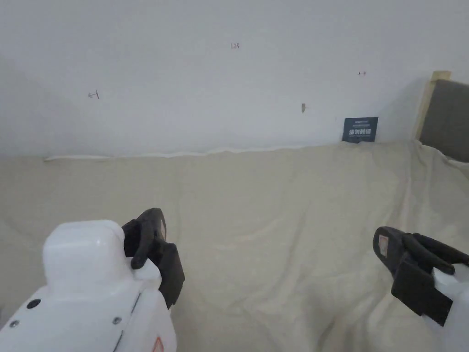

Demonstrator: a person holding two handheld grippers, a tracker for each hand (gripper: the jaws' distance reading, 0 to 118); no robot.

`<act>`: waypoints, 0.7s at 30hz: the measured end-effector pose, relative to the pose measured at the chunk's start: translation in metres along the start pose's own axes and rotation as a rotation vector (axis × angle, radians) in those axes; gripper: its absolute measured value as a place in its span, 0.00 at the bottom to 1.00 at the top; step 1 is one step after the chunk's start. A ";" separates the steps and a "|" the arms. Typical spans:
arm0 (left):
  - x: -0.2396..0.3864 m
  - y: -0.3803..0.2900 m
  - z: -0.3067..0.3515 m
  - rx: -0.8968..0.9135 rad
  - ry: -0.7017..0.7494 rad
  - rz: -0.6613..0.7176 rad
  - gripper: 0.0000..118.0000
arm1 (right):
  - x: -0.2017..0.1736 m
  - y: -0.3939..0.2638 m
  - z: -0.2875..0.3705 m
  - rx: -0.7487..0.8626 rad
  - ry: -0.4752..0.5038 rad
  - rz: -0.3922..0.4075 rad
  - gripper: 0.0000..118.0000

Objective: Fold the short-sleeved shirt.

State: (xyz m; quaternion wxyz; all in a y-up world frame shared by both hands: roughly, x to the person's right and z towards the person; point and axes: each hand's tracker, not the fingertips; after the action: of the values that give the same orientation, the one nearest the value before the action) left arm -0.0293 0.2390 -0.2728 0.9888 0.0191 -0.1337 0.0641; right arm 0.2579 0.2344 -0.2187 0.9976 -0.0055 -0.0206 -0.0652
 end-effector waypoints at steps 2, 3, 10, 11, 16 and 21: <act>0.007 0.000 0.020 0.064 0.009 -0.010 0.00 | -0.006 0.002 0.020 0.137 -0.057 0.088 0.01; 0.008 0.000 0.026 0.090 0.024 -0.034 0.00 | -0.006 0.003 0.030 0.199 -0.068 0.112 0.01; 0.023 -0.012 0.047 0.152 0.259 -0.180 0.00 | -0.005 -0.036 0.043 0.217 -0.212 0.180 0.01; 0.016 -0.011 0.047 0.121 0.252 -0.141 0.00 | -0.003 -0.040 0.043 0.162 -0.237 0.172 0.01; 0.013 -0.020 0.056 0.106 0.298 -0.179 0.00 | 0.002 -0.048 0.058 0.181 -0.233 0.152 0.01; 0.014 -0.025 0.060 0.061 0.289 -0.168 0.00 | -0.001 -0.041 0.068 0.184 -0.246 0.174 0.01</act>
State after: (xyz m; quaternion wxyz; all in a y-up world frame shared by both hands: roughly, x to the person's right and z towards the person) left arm -0.0282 0.2131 -0.2119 0.9985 0.0509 0.0138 -0.0129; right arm 0.2489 0.1947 -0.1507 0.9857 0.0760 -0.1480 0.0249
